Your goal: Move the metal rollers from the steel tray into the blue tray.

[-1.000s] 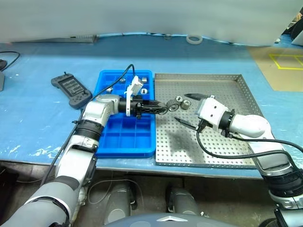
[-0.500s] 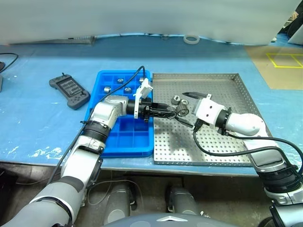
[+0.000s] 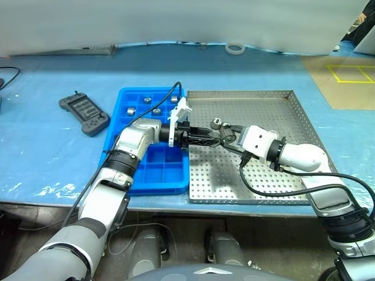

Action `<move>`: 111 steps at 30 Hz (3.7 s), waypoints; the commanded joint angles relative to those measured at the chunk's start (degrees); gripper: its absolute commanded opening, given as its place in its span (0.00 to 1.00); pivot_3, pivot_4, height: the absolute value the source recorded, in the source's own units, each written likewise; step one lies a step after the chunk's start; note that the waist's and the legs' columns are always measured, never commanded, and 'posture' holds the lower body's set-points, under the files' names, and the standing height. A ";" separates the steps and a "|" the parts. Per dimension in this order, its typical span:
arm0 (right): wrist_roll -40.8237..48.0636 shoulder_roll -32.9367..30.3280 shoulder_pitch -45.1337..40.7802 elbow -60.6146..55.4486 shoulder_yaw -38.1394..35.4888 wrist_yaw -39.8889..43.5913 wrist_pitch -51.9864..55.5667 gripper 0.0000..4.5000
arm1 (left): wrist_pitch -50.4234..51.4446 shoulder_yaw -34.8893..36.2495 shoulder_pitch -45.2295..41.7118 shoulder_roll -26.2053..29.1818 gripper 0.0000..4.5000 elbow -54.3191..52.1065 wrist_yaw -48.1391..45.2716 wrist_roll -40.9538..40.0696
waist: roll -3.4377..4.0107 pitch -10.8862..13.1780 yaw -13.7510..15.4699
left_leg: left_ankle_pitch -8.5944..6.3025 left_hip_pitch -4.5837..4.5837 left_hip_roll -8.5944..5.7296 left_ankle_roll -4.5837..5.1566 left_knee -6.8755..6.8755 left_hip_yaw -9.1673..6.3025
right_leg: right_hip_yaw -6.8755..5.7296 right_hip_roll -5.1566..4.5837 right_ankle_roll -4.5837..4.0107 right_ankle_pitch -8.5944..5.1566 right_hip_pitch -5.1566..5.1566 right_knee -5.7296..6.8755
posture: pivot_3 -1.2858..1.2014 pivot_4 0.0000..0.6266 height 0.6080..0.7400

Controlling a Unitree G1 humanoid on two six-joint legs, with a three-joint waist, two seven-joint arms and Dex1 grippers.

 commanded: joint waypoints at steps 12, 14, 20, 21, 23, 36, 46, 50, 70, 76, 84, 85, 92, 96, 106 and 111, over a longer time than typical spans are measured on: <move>-7.76 0.06 -1.02 4.66 -0.73 -6.45 -7.93 0.40 | -4.11 3.56 -3.51 4.37 0.32 2.76 4.48 1.79 | -0.01 0.01 0.01 | 0.01 -0.01 0.01 -0.01 0.00 0.00 | 0.00 0.00 0.00 0.00 -0.02 0.02 | 0.42 0.24 1.00; -8.10 0.30 -0.51 4.70 -0.65 -7.05 -8.19 0.40 | -4.46 5.33 -5.24 5.79 0.32 4.93 5.33 1.25 | -0.01 0.01 0.03 | 0.01 -0.01 0.01 -0.01 0.00 0.00 | 0.00 0.00 0.00 0.00 -0.02 0.02 | 0.42 0.24 1.00; -8.98 0.87 1.33 4.35 -0.56 -8.57 -8.63 0.40 | -8.07 7.46 -8.92 11.21 0.32 11.46 5.76 1.31 | -0.07 0.04 -0.93 | 0.04 0.02 0.07 -0.08 -0.01 0.00 | 0.07 0.11 0.00 0.00 -0.11 0.09 | 0.42 0.24 1.00; -9.15 0.94 1.54 4.26 -0.66 -8.61 -8.68 0.40 | -8.72 7.72 -9.25 11.82 0.32 12.33 5.71 1.46 | -0.08 0.04 -0.94 | 0.06 0.01 0.10 -0.11 -0.04 0.00 | 0.08 0.15 0.00 0.00 -0.15 0.09 | 0.42 0.24 1.00; -9.41 1.02 2.00 4.16 -0.99 -8.73 -8.70 0.40 | -9.23 8.55 -9.89 12.73 0.32 13.53 5.79 1.72 | -0.07 0.05 -0.30 | 0.09 0.00 0.11 -0.15 -0.10 0.00 | 0.06 0.16 -0.01 -0.01 -0.17 0.09 | 0.42 0.24 1.00; -6.13 5.20 -0.93 5.00 -4.57 -11.47 -4.05 0.40 | 0.95 11.03 3.06 15.37 0.32 -14.71 6.72 -5.09 | -0.25 0.14 0.07 | 0.07 -0.02 0.08 -0.12 -0.09 0.01 | 0.03 0.06 -0.02 -0.01 -0.15 0.13 | 0.43 0.24 1.00; -0.99 14.32 -6.00 8.22 -10.20 -18.97 8.29 0.40 | 0.97 16.55 18.19 17.09 0.32 -35.24 31.52 1.37 | -0.25 0.14 0.20 | 0.17 0.05 0.18 -0.54 -0.17 -0.02 | 0.05 0.22 -0.03 -0.02 -0.17 0.17 | 0.45 0.24 1.00; -0.36 15.29 -6.71 9.18 -9.25 -19.01 8.95 0.40 | -0.14 17.13 26.40 18.33 0.32 -38.34 37.45 4.94 | -0.28 0.15 0.42 | 0.18 0.15 0.19 -0.59 -0.27 -0.02 | 0.08 0.27 -0.02 -0.02 -0.11 0.11 | 0.48 0.24 1.00; 0.02 15.38 -8.34 12.18 -7.23 -18.36 6.30 0.40 | -9.49 14.05 29.77 14.97 0.32 -24.50 46.04 11.31 | -0.38 0.20 3.25 | 0.49 0.53 0.24 -1.10 -0.76 -0.07 | 0.14 0.42 0.00 -0.03 -0.03 0.13 | 0.49 0.24 1.00; -0.23 15.23 -7.63 11.63 -7.35 -18.98 6.23 0.40 | -7.81 14.60 29.93 16.91 0.32 -24.68 46.10 11.97 | -0.37 0.19 3.02 | 0.55 0.68 0.25 -1.20 -0.91 -0.04 | 0.21 0.47 0.00 -0.03 0.02 0.11 | 0.48 0.24 1.00; -0.46 15.20 -7.30 11.48 -7.05 -19.39 5.83 0.40 | -4.77 14.83 31.37 21.83 0.56 -31.00 41.48 10.30 | -0.37 0.19 2.84 | 0.70 0.75 0.39 -1.43 -1.11 -0.05 | 0.26 0.69 -0.01 -0.04 -0.05 0.09 | 0.48 0.24 1.00; -0.42 15.19 -7.36 11.51 -6.99 -19.32 5.79 0.40 | -4.66 15.25 30.95 22.38 0.64 -30.95 41.63 10.43 | -0.37 0.19 2.86 | 0.70 0.74 0.42 -1.44 -1.12 -0.05 | 0.26 0.72 -0.01 -0.04 -0.07 0.07 | 0.49 0.24 1.00; -0.52 15.32 -8.37 12.94 -6.58 -19.27 5.07 0.40 | -5.64 15.18 27.15 23.83 0.85 -28.83 41.86 11.28 | -0.38 0.20 3.19 | 0.73 0.70 0.47 -1.49 -1.17 -0.04 | 0.25 0.79 -0.02 -0.04 -0.13 0.08 | 0.49 0.24 1.00; -0.47 15.53 -8.62 12.75 -6.23 -19.11 4.79 0.40 | -0.24 16.21 21.43 20.37 0.85 -31.87 37.94 2.64 | -0.46 0.24 3.43 | 0.74 0.70 0.46 -1.51 -1.15 -0.05 | 0.24 0.79 -0.03 -0.04 -0.10 0.08 | 0.49 0.24 1.00; -2.36 13.64 -11.09 9.17 -2.65 -15.56 0.37 0.40 | 16.73 12.04 7.39 9.00 0.85 -26.22 24.54 -17.05 | -0.47 0.26 3.11 | 0.75 0.68 0.44 -1.51 -1.14 -0.01 | 0.26 0.75 -0.05 -0.05 -0.15 0.13 | 0.48 0.24 1.00; -4.90 11.87 -11.34 5.78 -0.24 -14.11 -3.21 0.40 | 17.11 12.90 0.80 1.61 0.85 -12.55 24.92 -17.67 | -0.50 0.27 2.95 | 0.73 0.65 0.43 -1.45 -1.12 -0.01 | 0.26 0.75 -0.05 -0.05 -0.15 0.11 | 0.47 0.24 1.00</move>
